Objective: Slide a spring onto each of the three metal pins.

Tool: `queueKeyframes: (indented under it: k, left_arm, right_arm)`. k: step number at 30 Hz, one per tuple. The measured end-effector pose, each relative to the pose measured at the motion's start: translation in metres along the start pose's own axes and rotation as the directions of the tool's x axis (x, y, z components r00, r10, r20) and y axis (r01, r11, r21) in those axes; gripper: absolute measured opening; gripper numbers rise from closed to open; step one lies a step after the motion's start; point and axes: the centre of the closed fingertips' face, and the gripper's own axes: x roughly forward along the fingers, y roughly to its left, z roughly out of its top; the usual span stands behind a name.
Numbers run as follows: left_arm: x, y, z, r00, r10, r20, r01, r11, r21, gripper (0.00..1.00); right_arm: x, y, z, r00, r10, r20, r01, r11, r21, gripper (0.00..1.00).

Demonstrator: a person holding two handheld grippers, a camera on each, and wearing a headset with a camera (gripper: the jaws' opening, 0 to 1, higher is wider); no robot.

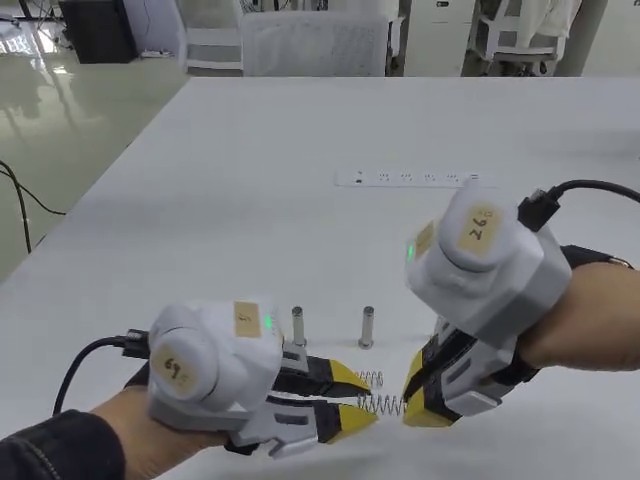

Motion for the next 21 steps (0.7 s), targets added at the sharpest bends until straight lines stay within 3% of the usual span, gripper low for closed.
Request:
queueKeyframes:
  k: [5,15,21]
  left_arm:
    - [0.000,0.001,0.001,1.0000,0.004,0.001,-0.004,1.000,0.003,0.03]
    - [0.000,0.003,-0.001,0.9999,0.014,-0.005,-0.014,1.000,-0.010,0.02]
    - [0.000,0.003,-0.001,0.9999,0.012,-0.004,-0.012,1.000,-0.020,0.02]
  right_arm:
    - [-0.005,-0.001,0.005,0.9997,-0.016,0.017,0.015,1.000,0.001,0.08]
    - [-0.016,-0.002,0.027,0.9935,-0.040,0.107,0.040,0.999,0.002,0.08]
    - [-0.016,-0.002,0.034,0.9912,-0.045,0.124,0.047,0.999,-0.010,0.08]
